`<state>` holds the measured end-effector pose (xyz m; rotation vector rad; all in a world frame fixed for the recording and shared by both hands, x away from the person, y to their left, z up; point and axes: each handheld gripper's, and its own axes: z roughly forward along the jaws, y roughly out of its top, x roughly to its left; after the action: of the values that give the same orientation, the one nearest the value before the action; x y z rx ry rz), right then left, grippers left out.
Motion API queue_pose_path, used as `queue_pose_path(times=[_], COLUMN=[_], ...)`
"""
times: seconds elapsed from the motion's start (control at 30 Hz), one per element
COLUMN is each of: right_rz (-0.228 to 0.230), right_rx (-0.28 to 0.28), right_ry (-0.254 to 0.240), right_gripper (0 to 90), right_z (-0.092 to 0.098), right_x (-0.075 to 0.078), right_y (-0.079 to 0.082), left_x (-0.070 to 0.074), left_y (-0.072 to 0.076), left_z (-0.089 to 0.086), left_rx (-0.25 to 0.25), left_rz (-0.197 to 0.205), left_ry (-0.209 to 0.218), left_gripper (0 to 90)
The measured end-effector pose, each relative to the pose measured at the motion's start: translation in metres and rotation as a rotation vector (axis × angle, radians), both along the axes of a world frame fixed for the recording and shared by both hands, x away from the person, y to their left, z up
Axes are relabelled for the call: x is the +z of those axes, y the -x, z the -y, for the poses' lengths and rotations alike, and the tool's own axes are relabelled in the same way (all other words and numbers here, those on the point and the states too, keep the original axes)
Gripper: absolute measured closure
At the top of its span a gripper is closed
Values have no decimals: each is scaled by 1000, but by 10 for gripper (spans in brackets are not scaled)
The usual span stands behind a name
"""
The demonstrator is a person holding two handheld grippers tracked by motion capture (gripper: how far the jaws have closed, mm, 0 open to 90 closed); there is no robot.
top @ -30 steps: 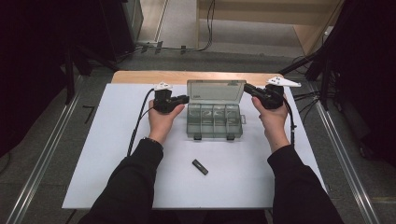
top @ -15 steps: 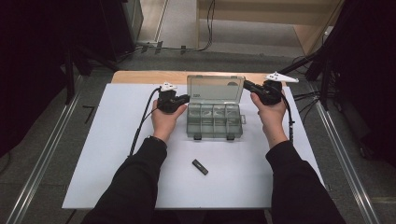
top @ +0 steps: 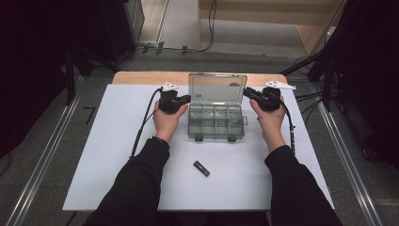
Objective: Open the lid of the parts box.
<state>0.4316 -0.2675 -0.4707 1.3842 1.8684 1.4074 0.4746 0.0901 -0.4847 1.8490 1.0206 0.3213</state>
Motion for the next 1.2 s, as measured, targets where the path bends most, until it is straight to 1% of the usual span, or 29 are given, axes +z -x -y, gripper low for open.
queue_pose_path(times=[0.13,0.17,0.23,0.33,0.43,0.57,0.63,0.7,0.8,0.9,0.97,1.03,1.17,1.2], right_rz=[-41,-47,-56,-64,-81,-95,-104,-113,-120,-141,-148,-157,-160,-163], right_rx=[5,7,10,-10,-24,-32,-39,-48,-59,-70,-70,-70,-67,-68], right_ry=[-29,-32,-34,-53,-60,-32,-22,-22,3,-13,-21,-28,-50,-60], right_gripper=[753,753,743,741,753,758,800,816,828,829,828,828,826,826], right_z=[-2,-3,-6,-7,-8,-10,-10,-11,-13,-13,-13,-12,-11,-10], right_x=[-16,-18,-22,-23,-25,-30,-32,-34,-32,-32,-33,-32,-34,-35], right_y=[-1,-1,-2,-5,-7,-10,-11,-12,-13,-15,-17,-17,-18,-18], left_x=[-1,-1,-1,-2,-2,-3,-3,-3,-4,-6,-5,-6,-7,-8], left_y=[-1,-2,-3,-4,-5,-7,-8,-8,-10,-11,-10,-10,-11,-12], left_z=[0,0,0,0,0,-1,-1,0,0,-1,0,1,1,0], left_rx=[5,7,7,6,8,6,5,8,15,21,29,36,41,45], left_rz=[-3,-7,-9,-14,-17,-19,-24,-23,-28,-42,-47,-61,-84,-88], left_ry=[11,17,17,22,29,30,33,33,42,58,55,62,73,71], left_gripper=[832,832,833,833,835,836,836,836,836,833,831,815,808,821])
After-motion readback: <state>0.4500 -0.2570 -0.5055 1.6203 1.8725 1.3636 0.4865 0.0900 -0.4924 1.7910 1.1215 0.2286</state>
